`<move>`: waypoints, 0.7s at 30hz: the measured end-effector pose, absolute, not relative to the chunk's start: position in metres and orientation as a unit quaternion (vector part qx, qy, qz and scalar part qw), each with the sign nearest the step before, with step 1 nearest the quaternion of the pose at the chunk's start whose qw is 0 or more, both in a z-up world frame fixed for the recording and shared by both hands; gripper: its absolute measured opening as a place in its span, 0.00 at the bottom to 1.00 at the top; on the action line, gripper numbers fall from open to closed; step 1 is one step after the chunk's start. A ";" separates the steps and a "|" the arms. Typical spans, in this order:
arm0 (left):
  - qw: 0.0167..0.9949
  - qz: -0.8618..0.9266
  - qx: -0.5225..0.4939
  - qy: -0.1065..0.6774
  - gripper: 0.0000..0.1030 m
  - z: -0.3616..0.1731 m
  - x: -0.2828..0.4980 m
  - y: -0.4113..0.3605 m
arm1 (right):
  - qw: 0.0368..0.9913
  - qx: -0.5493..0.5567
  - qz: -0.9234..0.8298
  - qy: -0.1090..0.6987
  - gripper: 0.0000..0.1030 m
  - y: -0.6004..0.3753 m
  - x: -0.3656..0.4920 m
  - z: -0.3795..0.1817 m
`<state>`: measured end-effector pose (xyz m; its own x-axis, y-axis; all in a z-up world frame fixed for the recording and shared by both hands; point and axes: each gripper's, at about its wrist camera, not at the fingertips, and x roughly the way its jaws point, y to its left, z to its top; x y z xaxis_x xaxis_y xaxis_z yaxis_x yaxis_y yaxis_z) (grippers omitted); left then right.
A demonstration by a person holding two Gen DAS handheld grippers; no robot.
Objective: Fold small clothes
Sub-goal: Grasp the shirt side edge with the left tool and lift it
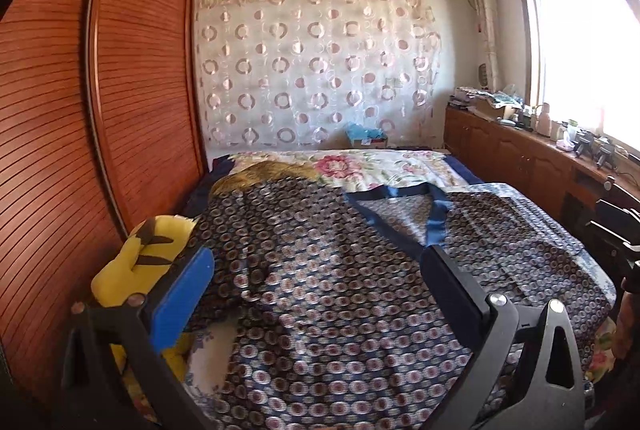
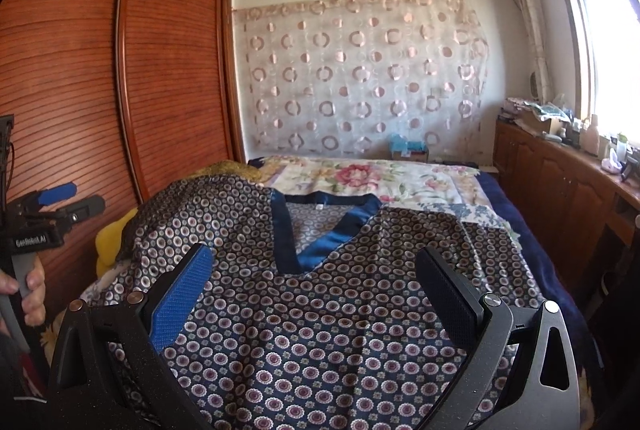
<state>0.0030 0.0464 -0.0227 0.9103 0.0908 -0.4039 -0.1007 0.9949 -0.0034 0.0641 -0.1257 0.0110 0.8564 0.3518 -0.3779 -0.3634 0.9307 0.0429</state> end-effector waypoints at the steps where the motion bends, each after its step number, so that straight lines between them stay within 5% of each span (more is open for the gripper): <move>1: 0.977 0.056 -0.017 0.206 1.00 -0.026 0.004 0.055 | 0.963 -0.019 0.186 0.195 1.00 -0.124 0.066 0.008; 21: 0.931 0.111 -0.046 0.344 1.00 -0.113 0.051 0.160 | 0.929 -0.041 0.238 0.281 1.00 -0.097 0.102 -0.061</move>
<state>0.0514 0.1605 -0.1130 0.7392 0.1746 -0.6505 -0.2378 0.9713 -0.0095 0.1019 -0.0974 -0.0608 0.7286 0.4184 -0.5422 -0.4643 0.8838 0.0581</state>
